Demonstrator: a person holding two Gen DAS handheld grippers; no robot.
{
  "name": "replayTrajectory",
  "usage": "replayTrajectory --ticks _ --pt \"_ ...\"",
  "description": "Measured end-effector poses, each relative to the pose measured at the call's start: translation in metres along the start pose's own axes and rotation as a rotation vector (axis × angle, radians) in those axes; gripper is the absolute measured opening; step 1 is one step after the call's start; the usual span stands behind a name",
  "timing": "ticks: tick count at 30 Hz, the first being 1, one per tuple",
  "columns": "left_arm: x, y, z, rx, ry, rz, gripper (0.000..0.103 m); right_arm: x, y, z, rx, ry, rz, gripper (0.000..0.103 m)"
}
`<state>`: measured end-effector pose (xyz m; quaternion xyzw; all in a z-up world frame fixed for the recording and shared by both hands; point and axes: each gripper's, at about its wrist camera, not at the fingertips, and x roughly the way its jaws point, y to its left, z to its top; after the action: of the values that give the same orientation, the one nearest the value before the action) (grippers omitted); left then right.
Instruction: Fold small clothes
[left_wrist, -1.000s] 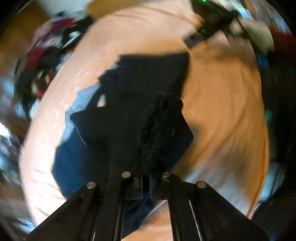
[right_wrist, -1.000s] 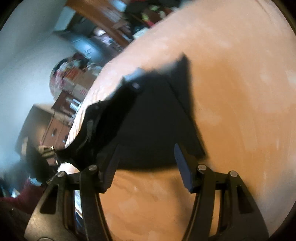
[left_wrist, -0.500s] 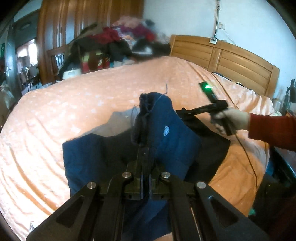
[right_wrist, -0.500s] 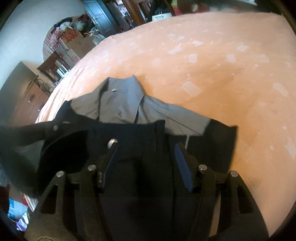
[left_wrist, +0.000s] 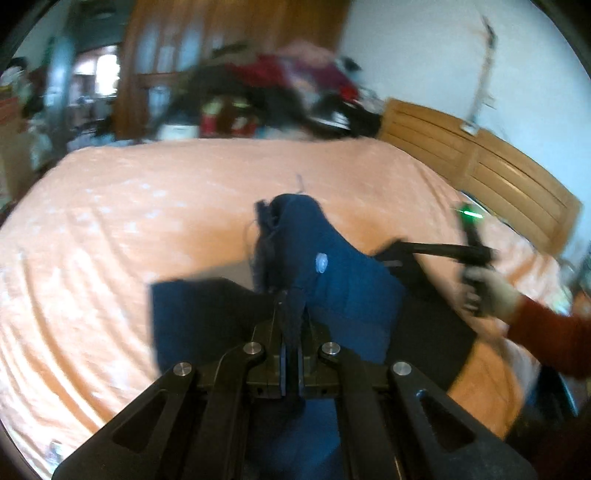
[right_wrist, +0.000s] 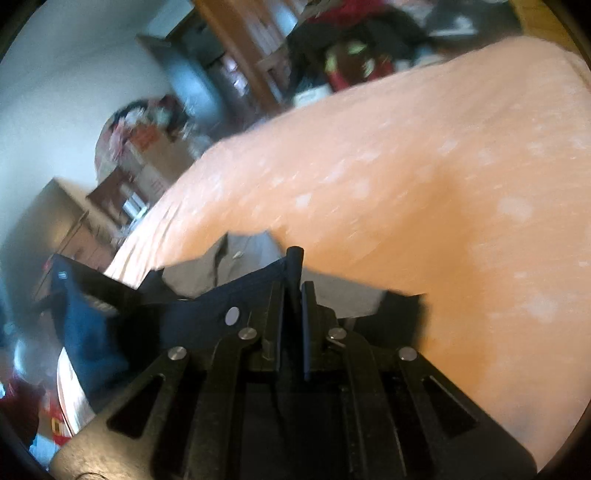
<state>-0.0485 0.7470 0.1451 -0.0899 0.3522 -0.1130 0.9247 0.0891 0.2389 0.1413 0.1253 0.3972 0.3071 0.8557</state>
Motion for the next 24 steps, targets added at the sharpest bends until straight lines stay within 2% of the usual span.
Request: replayTrajectory --ticks 3,5,7,8,9,13,15,17,20,21,24 --pt "0.041 0.048 0.003 -0.084 0.068 0.075 0.002 0.007 -0.025 -0.007 0.024 0.053 -0.079 0.007" --pt "0.087 0.077 -0.005 -0.128 0.166 0.099 0.005 0.017 -0.037 -0.014 0.044 0.085 -0.108 0.007" --pt "0.137 0.096 -0.023 -0.14 0.304 0.128 0.009 0.026 -0.05 -0.023 0.075 0.114 -0.123 0.007" --pt "0.155 0.101 -0.032 -0.143 0.354 0.136 0.011 0.03 -0.054 -0.027 0.085 0.128 -0.126 0.007" --pt "0.164 0.103 -0.036 -0.135 0.367 0.14 0.012 0.031 -0.056 -0.029 0.087 0.133 -0.13 0.007" --pt "0.155 0.096 -0.027 -0.084 0.331 0.163 0.013 0.024 -0.053 -0.022 0.068 0.107 -0.126 0.007" --pt "0.152 0.099 -0.027 -0.063 0.339 0.178 0.02 0.025 -0.051 -0.02 0.054 0.113 -0.14 0.006" --pt "0.141 0.112 -0.028 -0.092 0.31 0.191 0.035 0.031 -0.053 -0.025 0.051 0.137 -0.173 0.003" --pt "0.099 0.128 -0.026 -0.148 0.207 0.228 0.035 0.031 -0.059 -0.031 0.083 0.155 -0.205 0.0" --pt "0.079 0.131 -0.026 -0.164 0.16 0.229 0.034 0.027 -0.061 -0.033 0.095 0.164 -0.231 0.003" --pt "0.035 0.132 -0.035 -0.18 0.112 0.175 0.034 0.003 -0.042 -0.037 0.047 0.136 -0.229 0.006"
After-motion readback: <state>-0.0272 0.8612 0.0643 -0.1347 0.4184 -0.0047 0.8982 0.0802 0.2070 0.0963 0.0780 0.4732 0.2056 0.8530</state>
